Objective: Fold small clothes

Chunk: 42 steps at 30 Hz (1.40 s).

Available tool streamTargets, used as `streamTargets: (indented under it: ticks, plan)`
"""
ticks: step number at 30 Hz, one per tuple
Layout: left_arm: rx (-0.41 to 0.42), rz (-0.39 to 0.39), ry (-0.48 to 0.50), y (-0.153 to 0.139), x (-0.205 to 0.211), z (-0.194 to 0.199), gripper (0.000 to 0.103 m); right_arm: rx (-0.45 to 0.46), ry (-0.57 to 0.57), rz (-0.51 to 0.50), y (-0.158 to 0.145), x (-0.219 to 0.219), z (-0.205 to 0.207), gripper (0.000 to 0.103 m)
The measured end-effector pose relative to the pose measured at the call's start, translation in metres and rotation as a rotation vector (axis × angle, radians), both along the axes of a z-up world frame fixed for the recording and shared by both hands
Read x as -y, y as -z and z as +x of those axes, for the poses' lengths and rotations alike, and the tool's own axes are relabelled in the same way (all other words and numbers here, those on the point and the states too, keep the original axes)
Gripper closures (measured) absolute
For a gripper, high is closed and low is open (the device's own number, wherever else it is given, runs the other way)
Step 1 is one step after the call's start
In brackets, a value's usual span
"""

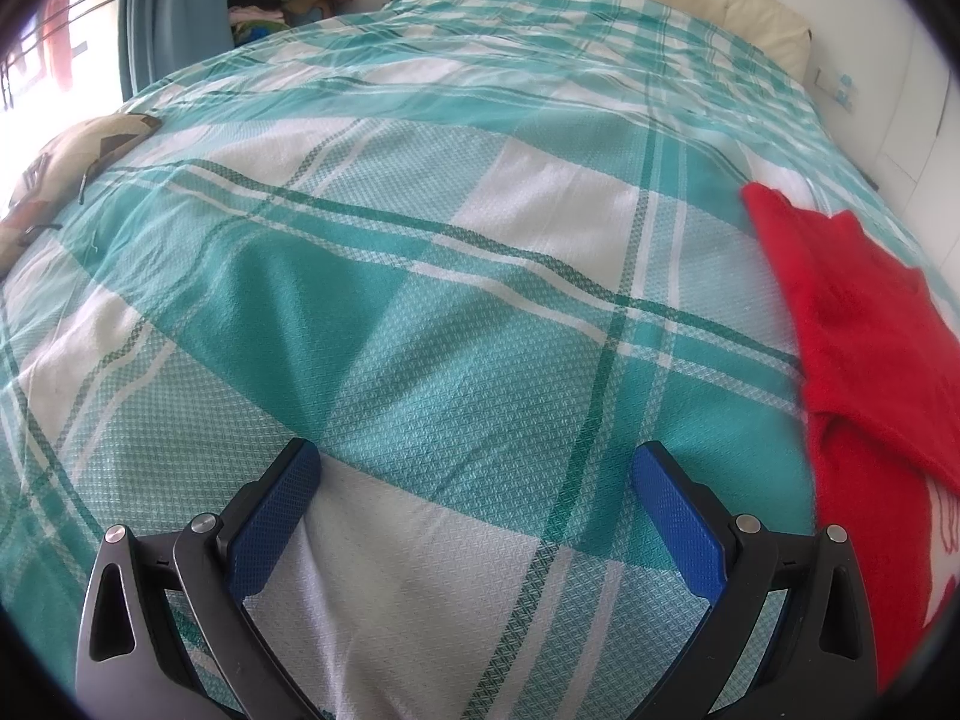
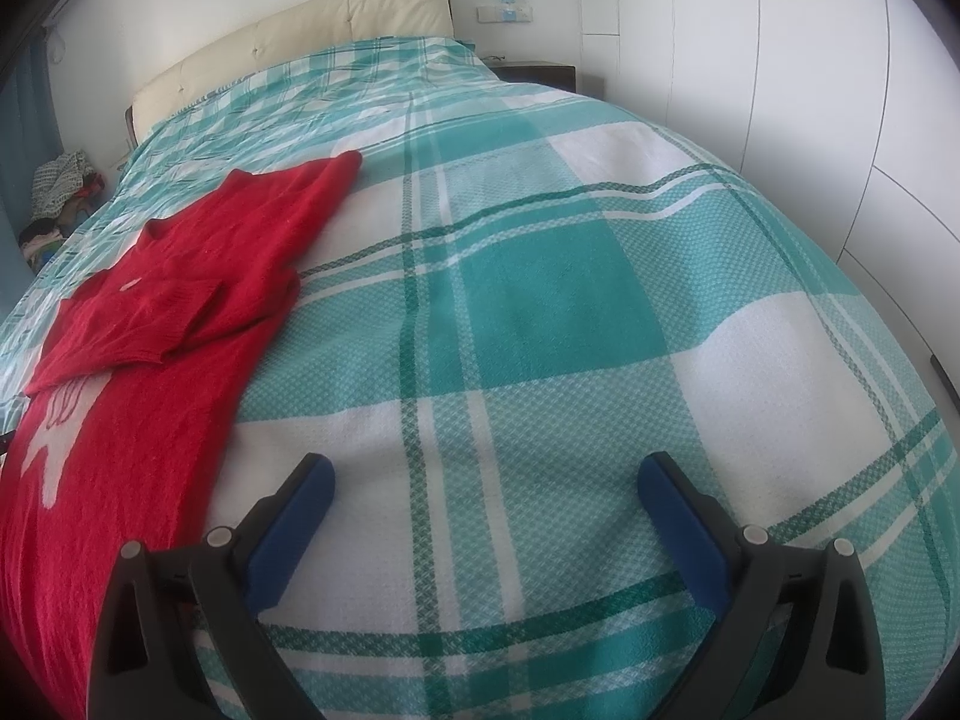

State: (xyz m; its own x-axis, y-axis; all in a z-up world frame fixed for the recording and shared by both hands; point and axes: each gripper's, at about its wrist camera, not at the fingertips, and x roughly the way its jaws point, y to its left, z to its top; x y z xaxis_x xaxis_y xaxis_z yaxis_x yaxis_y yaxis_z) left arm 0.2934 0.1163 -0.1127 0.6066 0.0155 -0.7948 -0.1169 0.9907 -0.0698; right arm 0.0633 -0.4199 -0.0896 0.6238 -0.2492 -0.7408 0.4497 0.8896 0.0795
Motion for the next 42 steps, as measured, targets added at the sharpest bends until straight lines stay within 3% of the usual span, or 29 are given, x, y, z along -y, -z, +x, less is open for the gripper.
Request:
streamTargets:
  ticks: [25, 42]
  plan:
    - [-0.029, 0.095, -0.006, 0.001, 0.014, 0.006, 0.000, 0.006, 0.002, -0.010, -0.001, 0.000, -0.003, 0.001]
    - [-0.029, 0.101, -0.006, 0.001, 0.014, 0.006, 0.000, 0.005, 0.002, -0.011, -0.001, -0.001, -0.003, 0.001]
